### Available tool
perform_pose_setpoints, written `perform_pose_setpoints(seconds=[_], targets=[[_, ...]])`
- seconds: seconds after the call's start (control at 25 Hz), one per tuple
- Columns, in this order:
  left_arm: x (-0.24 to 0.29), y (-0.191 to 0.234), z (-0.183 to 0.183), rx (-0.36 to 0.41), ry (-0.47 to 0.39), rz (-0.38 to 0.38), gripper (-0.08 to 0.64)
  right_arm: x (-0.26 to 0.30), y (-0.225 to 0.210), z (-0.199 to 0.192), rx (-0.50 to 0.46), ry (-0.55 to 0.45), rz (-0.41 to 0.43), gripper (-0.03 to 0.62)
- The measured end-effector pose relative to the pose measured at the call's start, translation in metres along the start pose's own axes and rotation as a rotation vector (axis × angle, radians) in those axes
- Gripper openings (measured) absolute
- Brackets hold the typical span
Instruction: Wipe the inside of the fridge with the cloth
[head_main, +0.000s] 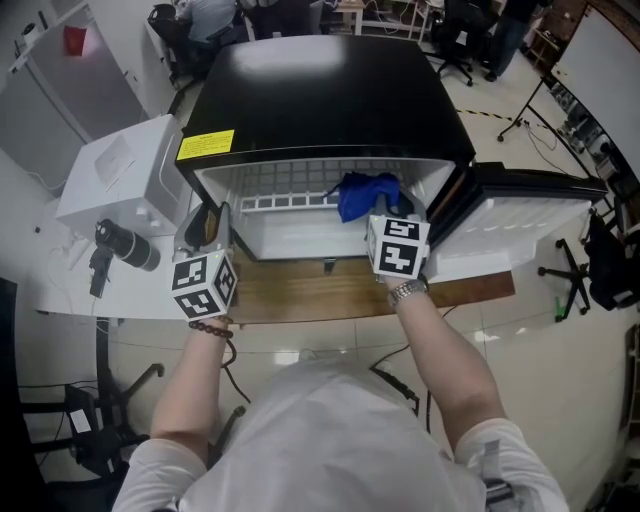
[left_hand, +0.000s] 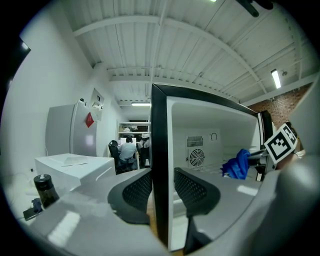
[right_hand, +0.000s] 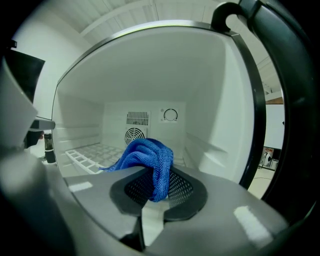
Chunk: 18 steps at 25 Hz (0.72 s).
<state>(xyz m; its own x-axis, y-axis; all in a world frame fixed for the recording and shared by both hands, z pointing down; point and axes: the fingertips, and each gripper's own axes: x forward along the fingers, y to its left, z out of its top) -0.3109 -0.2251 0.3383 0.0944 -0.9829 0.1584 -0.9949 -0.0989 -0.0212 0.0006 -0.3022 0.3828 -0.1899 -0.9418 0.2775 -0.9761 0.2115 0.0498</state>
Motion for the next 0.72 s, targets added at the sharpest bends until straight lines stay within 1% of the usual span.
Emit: perform_pose_setpoints(seconds=[0.36, 0.56, 0.72], targets=[[0.0, 0.0, 0.0, -0.021, 0.001, 0.046, 0.133, -0.006, -0.005, 0.001, -0.002, -0.023, 0.015, 0.044], [-0.003, 0.0, -0.009, -0.034, 0.021, 0.065, 0.133, -0.012, -0.004, 0.009, -0.004, -0.051, 0.044, 0.044], [-0.01, -0.008, -0.018, -0.036, 0.044, 0.067, 0.132, -0.02, 0.001, 0.02, -0.006, -0.094, 0.092, 0.044]])
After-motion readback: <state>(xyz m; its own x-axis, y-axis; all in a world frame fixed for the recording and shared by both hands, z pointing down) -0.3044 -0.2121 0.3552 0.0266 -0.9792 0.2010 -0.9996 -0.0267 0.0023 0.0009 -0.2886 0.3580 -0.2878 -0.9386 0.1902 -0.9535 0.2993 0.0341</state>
